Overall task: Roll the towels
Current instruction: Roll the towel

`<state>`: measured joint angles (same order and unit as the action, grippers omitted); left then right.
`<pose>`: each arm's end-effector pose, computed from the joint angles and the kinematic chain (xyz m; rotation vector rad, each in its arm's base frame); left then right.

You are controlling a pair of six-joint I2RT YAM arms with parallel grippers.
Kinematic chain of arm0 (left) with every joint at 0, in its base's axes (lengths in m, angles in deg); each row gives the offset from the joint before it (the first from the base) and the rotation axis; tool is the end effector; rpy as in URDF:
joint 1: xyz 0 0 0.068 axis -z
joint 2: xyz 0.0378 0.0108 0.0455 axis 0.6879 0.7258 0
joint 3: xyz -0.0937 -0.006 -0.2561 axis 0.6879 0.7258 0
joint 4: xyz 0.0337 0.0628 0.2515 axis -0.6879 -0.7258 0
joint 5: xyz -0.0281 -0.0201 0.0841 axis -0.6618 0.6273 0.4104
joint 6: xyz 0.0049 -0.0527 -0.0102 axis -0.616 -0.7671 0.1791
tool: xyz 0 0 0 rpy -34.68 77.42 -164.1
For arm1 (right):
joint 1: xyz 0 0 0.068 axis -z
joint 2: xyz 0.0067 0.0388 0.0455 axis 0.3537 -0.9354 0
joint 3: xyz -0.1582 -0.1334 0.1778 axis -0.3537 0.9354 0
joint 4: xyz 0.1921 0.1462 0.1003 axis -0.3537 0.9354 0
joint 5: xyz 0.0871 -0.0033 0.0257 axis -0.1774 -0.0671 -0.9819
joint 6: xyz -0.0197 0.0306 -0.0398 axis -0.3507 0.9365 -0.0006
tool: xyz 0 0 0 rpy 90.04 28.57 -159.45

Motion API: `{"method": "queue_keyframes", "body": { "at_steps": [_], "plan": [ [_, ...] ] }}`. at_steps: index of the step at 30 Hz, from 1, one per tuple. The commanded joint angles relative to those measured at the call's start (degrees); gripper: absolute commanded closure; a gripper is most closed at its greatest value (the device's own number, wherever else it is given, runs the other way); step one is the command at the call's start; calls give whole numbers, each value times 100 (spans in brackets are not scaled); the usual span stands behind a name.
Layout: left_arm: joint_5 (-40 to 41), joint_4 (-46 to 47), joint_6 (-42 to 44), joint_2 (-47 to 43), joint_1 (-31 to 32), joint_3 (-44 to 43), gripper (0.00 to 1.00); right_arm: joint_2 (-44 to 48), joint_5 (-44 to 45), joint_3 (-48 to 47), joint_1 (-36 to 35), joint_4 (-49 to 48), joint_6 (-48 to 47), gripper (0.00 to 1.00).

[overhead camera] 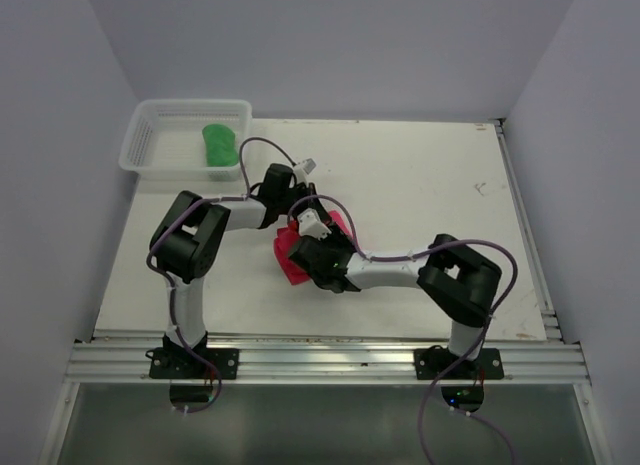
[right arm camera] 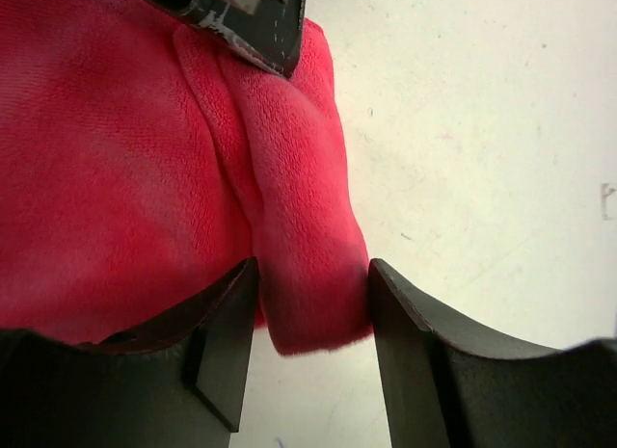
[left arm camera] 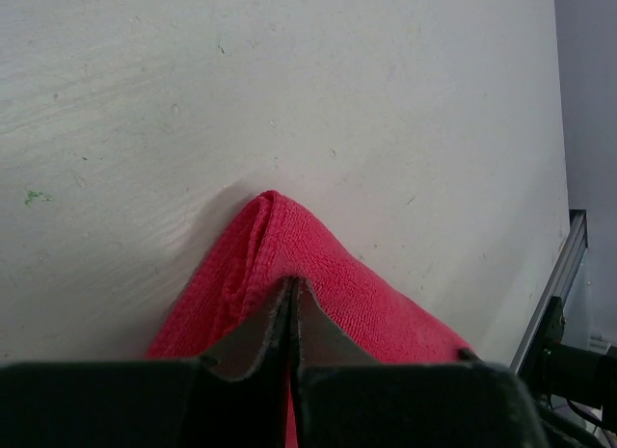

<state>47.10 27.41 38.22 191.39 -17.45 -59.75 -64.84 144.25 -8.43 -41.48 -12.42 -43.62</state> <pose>0.3650 -0.1990 0.1340 0.1503 2.3910 -1.1563 0.1953 0.3084 0.1509 -0.6660 1.9990 -0.5085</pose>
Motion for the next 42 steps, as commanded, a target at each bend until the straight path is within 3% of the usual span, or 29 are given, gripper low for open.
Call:
{"method": "queue_keyframes", "body": {
  "at_steps": [1,8,12,19,25,42],
  "plan": [
    [476,-47,247,106,-9,237,96,906,-494,199,-12,139,805,47],
    [503,163,159,-52,-1,510,96,2400,-1418,875,67,272,1571,47],
    [529,199,124,-87,26,545,96,2789,-2040,1043,382,298,2106,46],
    [538,190,115,-166,70,554,96,2782,-4264,1413,2147,-317,2994,43],
    [573,138,115,-254,87,563,96,2334,-5705,1710,2966,-1088,3538,41],
    [679,-3,141,-254,87,501,97,1868,-6339,2423,3047,-1899,3742,43]
  ]
}}
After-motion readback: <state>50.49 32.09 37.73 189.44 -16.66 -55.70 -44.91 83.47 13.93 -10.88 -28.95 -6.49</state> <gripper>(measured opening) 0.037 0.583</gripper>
